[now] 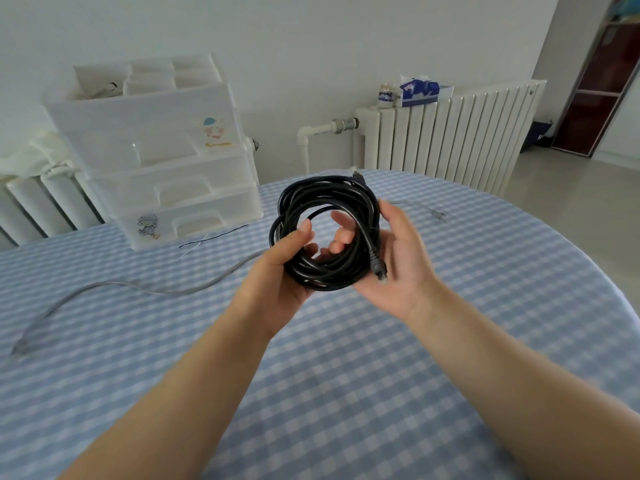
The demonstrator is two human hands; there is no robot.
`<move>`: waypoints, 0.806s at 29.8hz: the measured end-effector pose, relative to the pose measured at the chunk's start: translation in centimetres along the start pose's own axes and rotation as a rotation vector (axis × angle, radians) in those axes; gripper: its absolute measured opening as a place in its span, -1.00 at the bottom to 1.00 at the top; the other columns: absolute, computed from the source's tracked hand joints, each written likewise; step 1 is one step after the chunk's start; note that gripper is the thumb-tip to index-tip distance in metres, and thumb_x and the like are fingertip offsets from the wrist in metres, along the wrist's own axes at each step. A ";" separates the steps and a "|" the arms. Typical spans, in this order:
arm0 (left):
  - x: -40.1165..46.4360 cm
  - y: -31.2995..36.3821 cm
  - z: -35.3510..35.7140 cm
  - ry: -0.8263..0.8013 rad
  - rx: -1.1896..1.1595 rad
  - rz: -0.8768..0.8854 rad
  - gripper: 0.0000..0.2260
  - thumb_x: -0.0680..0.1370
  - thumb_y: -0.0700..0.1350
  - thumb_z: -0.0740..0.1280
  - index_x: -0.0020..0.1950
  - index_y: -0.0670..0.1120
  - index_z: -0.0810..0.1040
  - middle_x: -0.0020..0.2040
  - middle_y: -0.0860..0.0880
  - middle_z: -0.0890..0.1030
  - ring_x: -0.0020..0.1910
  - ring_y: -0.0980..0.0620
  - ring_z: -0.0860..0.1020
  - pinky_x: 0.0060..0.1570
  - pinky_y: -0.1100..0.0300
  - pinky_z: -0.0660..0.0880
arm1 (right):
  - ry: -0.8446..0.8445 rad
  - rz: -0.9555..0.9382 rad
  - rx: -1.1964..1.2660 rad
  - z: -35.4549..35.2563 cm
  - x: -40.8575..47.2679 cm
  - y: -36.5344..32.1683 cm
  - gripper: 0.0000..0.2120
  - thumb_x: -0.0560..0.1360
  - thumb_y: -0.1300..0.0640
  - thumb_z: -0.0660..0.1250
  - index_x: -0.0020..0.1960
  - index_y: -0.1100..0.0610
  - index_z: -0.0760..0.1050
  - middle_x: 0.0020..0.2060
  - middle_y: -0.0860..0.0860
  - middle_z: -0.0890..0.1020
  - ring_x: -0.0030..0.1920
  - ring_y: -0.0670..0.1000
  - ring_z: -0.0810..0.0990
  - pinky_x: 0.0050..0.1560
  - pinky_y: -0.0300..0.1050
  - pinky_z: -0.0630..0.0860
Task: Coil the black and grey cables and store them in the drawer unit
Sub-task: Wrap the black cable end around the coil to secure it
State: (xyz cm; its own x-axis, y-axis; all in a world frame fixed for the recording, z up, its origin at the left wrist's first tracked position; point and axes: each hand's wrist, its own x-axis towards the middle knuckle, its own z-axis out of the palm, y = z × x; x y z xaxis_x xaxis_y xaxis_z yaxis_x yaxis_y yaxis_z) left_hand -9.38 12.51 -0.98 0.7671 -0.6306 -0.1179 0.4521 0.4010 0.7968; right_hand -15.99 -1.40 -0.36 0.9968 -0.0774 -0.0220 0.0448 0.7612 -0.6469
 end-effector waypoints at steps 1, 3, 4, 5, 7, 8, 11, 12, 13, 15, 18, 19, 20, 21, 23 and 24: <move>0.0 0.3 -0.2 0.019 0.072 0.008 -0.76 0.39 -0.07 0.39 -0.03 -0.17 0.51 -0.24 -0.02 0.58 -0.22 0.04 0.65 -0.13 0.12 0.59 | 0.050 -0.005 -0.107 0.0 0.0 0.0 -0.44 0.48 -0.26 0.21 0.12 0.22 0.53 -0.26 0.08 0.61 -0.22 0.06 0.61 0.11 -0.04 0.44; 0.0 1.2 -0.6 0.045 0.273 0.024 -0.82 0.43 -0.12 0.41 -0.03 -0.15 0.55 -0.17 -0.04 0.63 -0.20 -0.02 0.68 -0.16 0.07 0.60 | 0.123 -0.082 -0.347 -0.4 0.0 -0.2 -0.30 0.39 -0.38 0.19 0.23 0.16 0.52 -0.04 0.07 0.66 -0.07 0.04 0.66 0.05 0.00 0.57; 0.0 1.7 -0.8 0.048 0.417 0.041 -0.83 0.43 -0.14 0.43 -0.03 -0.15 0.55 -0.15 -0.04 0.63 -0.19 -0.04 0.68 -0.17 0.08 0.60 | 0.135 -0.149 -0.471 -0.7 0.2 -0.4 -0.27 0.36 -0.39 0.22 0.29 0.13 0.48 0.07 0.08 0.64 0.00 0.04 0.66 0.07 0.02 0.58; -0.1 2.1 -0.9 0.038 0.569 0.062 -0.81 0.40 -0.15 0.46 -0.04 -0.15 0.55 -0.16 -0.04 0.63 -0.18 -0.05 0.68 -0.18 0.10 0.59 | 0.145 -0.213 -0.619 -0.9 0.2 -0.8 -0.25 0.34 -0.41 0.26 0.32 0.10 0.42 0.15 0.06 0.60 0.05 0.02 0.65 0.10 0.04 0.58; -0.2 2.7 -1.0 0.007 0.802 0.085 -0.72 0.32 -0.09 0.48 -0.05 -0.15 0.55 -0.19 -0.02 0.62 -0.16 -0.07 0.69 -0.16 0.10 0.60 | 0.133 -0.278 -0.967 -1.4 0.1 -1.7 -0.30 0.30 -0.44 0.33 0.30 -0.06 0.39 0.19 -0.08 0.56 0.12 -0.08 0.62 0.17 0.01 0.53; -0.3 2.9 -1.0 0.004 0.860 0.082 -0.67 0.29 -0.06 0.48 -0.02 -0.14 0.55 -0.18 -0.01 0.61 -0.14 -0.06 0.68 -0.13 0.08 0.60 | 0.098 -0.277 -1.120 -1.5 -0.1 -2.0 -0.36 0.29 -0.41 0.36 0.26 -0.13 0.39 0.19 -0.15 0.54 0.13 -0.12 0.59 0.18 -0.04 0.51; -0.4 3.3 -1.0 0.011 0.934 0.075 -0.58 0.26 -0.03 0.50 0.07 -0.05 0.53 -0.15 0.01 0.60 -0.15 0.01 0.65 -0.14 0.15 0.55 | 0.012 -0.280 -1.520 -1.5 -0.4 -1.7 -0.40 0.33 -0.27 0.44 0.29 -0.16 0.34 0.19 -0.19 0.44 0.13 -0.22 0.49 0.13 -0.26 0.41; -0.5 3.5 -1.0 0.012 0.954 0.071 -0.58 0.28 -0.05 0.51 0.09 -0.03 0.52 -0.16 0.01 0.59 -0.17 0.04 0.63 -0.16 0.19 0.52 | 0.025 -0.300 -1.609 -1.4 -0.5 -1.3 -0.37 0.35 -0.24 0.44 0.33 -0.14 0.32 0.20 -0.19 0.40 0.13 -0.23 0.46 0.13 -0.28 0.38; -0.6 3.7 -1.0 0.010 0.971 0.070 -0.59 0.31 -0.09 0.53 0.11 -0.02 0.51 -0.18 0.00 0.59 -0.20 0.06 0.61 -0.17 0.21 0.50 | 0.050 -0.324 -1.675 -1.2 -0.6 -1.1 -0.35 0.36 -0.23 0.44 0.37 -0.12 0.30 0.22 -0.19 0.38 0.15 -0.22 0.45 0.15 -0.27 0.38; -0.8 3.8 -0.9 -0.012 1.033 0.075 -0.63 0.35 -0.14 0.52 0.10 -0.06 0.50 -0.22 -0.01 0.57 -0.26 0.09 0.57 -0.17 0.20 0.48 | 0.096 -0.402 -1.800 -1.0 -0.8 -0.7 -0.33 0.39 -0.22 0.41 0.41 -0.09 0.26 0.31 -0.19 0.34 0.26 -0.16 0.41 0.23 -0.18 0.38; -0.9 3.2 -0.5 -0.060 1.206 0.076 -0.73 0.31 -0.16 0.47 -0.06 -0.12 0.49 -0.30 0.00 0.50 -0.34 0.08 0.47 -0.27 0.19 0.40 | 0.068 -0.472 -1.853 -0.1 -1.4 -0.1 -0.33 0.45 -0.07 0.38 0.48 -0.08 0.17 0.40 -0.15 0.31 0.35 -0.10 0.37 0.28 -0.08 0.38; -0.9 2.8 -0.4 -0.065 1.254 0.067 -0.78 0.34 -0.20 0.45 -0.10 -0.13 0.48 -0.33 -0.01 0.48 -0.37 0.08 0.44 -0.31 0.19 0.37 | 0.045 -0.457 -1.840 0.3 -1.7 0.3 -0.31 0.46 -0.01 0.38 0.50 -0.08 0.13 0.41 -0.14 0.32 0.33 -0.08 0.40 0.25 -0.07 0.40; -0.9 2.4 -0.3 -0.061 1.298 0.060 -0.81 0.36 -0.24 0.43 -0.13 -0.13 0.46 -0.34 -0.01 0.47 -0.40 0.07 0.42 -0.35 0.19 0.35 | 0.032 -0.435 -1.849 0.5 -1.8 0.6 -0.29 0.47 0.04 0.37 0.51 -0.09 0.10 0.41 -0.11 0.34 0.30 -0.06 0.43 0.22 -0.07 0.43; -0.9 2.0 -0.2 -0.048 1.339 0.066 -0.83 0.37 -0.25 0.41 -0.14 -0.14 0.44 -0.35 -0.02 0.46 -0.42 0.06 0.40 -0.38 0.18 0.33 | 0.033 -0.410 -1.890 0.7 -1.9 0.8 -0.28 0.48 0.06 0.36 0.52 -0.09 0.07 0.40 -0.09 0.36 0.27 -0.04 0.46 0.19 -0.07 0.45; -1.0 1.4 0.0 -0.008 1.426 0.115 -0.83 0.39 -0.25 0.39 -0.11 -0.14 0.43 -0.33 -0.01 0.48 -0.43 0.06 0.40 -0.41 0.19 0.33 | 0.061 -0.381 -2.001 0.9 -1.9 0.9 -0.29 0.49 0.06 0.35 0.52 -0.08 0.07 0.35 -0.05 0.40 0.20 0.00 0.50 0.10 -0.06 0.49; -1.1 1.3 0.2 0.010 1.470 0.145 -0.83 0.40 -0.23 0.38 -0.08 -0.11 0.43 -0.32 0.00 0.50 -0.42 0.07 0.42 -0.42 0.21 0.34 | 0.079 -0.383 -2.048 1.0 -1.9 0.9 -0.34 0.49 0.06 0.35 0.50 -0.06 0.11 0.31 -0.03 0.43 0.14 0.02 0.53 0.04 -0.05 0.51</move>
State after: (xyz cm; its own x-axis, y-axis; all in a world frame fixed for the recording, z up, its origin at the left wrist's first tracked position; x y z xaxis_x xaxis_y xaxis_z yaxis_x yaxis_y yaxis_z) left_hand -9.75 13.61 0.26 0.7700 -0.6378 0.0146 -0.4792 -0.5632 0.6731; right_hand -17.75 0.06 -0.13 0.9506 -0.0854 0.2986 0.0242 -0.9382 -0.3452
